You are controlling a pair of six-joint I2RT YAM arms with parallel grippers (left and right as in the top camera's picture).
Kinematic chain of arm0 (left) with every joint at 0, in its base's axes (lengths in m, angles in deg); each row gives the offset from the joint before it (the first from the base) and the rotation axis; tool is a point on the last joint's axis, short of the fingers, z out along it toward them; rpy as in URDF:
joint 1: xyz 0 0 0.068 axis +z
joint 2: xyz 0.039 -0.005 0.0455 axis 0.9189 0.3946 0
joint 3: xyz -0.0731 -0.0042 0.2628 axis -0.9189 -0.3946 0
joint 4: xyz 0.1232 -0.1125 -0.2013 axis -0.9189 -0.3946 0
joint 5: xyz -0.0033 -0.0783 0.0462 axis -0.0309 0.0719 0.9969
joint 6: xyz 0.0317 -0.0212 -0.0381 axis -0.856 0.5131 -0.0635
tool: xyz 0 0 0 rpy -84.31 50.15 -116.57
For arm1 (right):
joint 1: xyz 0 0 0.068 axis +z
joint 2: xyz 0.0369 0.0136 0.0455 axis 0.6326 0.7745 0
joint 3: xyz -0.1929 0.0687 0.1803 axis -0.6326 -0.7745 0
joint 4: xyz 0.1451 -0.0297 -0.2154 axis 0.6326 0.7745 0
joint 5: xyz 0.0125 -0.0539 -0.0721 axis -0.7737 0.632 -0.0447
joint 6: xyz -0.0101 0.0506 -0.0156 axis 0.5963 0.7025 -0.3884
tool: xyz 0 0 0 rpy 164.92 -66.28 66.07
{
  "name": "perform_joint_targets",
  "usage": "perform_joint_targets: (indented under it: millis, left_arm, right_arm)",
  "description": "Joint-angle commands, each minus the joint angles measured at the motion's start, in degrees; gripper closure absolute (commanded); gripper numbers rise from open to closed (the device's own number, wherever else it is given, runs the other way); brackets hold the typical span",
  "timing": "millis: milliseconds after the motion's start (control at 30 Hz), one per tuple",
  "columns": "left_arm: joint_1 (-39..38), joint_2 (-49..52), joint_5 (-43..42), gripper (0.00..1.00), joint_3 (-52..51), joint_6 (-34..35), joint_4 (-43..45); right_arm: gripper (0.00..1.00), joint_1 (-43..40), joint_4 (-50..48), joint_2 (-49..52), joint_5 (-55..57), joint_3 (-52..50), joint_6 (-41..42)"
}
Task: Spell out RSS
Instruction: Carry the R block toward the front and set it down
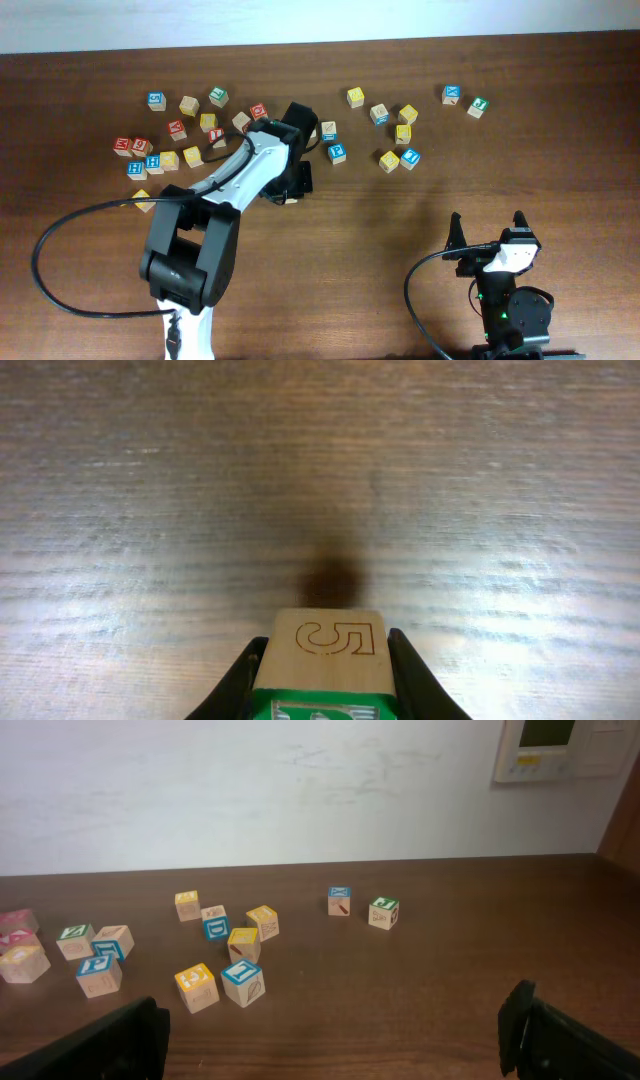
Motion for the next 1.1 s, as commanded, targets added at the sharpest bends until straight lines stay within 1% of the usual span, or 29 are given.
perform_joint_targets:
  millis: [0, 133, 167, 267, 300, 367, 467, 533, 600, 633, 667, 733, 833, 967, 1067]
  left_arm:
    - [0.4, 0.5, -3.3, 0.80, 6.1, -0.4, -6.9]
    - [0.4, -1.4, -5.5, 0.80, 9.7, -0.8, -13.9]
    - [1.0, -5.3, -5.6, 0.80, 10.4, -0.8, -16.0]
    - [2.2, -12.2, -5.6, 0.80, 10.4, -1.0, -18.4]
    - [2.8, -17.2, -5.4, 0.79, 10.4, -1.0, -20.8]
    - [2.8, -22.5, -4.9, 0.79, 10.3, -1.7, -23.8]
    - [2.3, -27.5, -4.9, 0.79, 7.4, -1.6, -27.3]
    - [1.8, -28.8, -5.0, 0.79, 3.0, -0.6, -26.7]
    - [-0.1, -28.9, -5.0, 0.78, -3.9, 1.1, -21.9]
    - [-1.4, -28.9, -4.9, 0.77, -8.2, 2.5, -17.5]
    - [-2.7, -28.8, -4.7, 0.75, -12.6, 2.5, -12.3]
    - [-3.7, -28.7, -4.5, 0.76, -19.4, 3.1, -3.4]
    - [-3.7, -28.7, -1.3, 0.76, -26.2, 6.6, 4.6]
    - [-4.9, -28.5, -0.4, 0.75, -34.4, 6.9, 15.4]
    - [-6.4, -28.5, 1.7, 0.75, -37.5, 6.9, 21.2]
  right_arm:
    - [0.02, -0.4, 0.4, -0.3, 0.7, -0.3, 0.4]
    - [0.02, -0.4, 0.4, -0.3, 0.7, -0.3, 0.4]
    - [0.02, -0.4, 0.4, -0.3, 0.7, -0.3, 0.4]
    - [0.02, -0.4, 0.4, -0.3, 0.7, -0.3, 0.4]
    - [0.02, -0.4, 0.4, -0.3, 0.7, -0.3, 0.4]
    - [0.02, -0.4, 0.4, -0.3, 0.7, -0.3, 0.4]
    - [0.02, -0.4, 0.4, -0.3, 0.7, -0.3, 0.4]
    - [0.02, -0.4, 0.4, -0.3, 0.7, -0.3, 0.4]
    - [0.02, -0.4, 0.4, -0.3, 0.7, -0.3, 0.4]
    - [0.02, -0.4, 0.4, -0.3, 0.7, -0.3, 0.4]
    - [0.02, -0.4, 0.4, -0.3, 0.7, -0.3, 0.4]
    - [0.02, -0.4, 0.4, -0.3, 0.7, -0.3, 0.4]
    - [0.02, -0.4, 0.4, -0.3, 0.7, -0.3, 0.4]
    - [0.02, -0.4, 0.4, -0.3, 0.7, -0.3, 0.4]
    - [0.02, -0.4, 0.4, -0.3, 0.7, -0.3, 0.4]
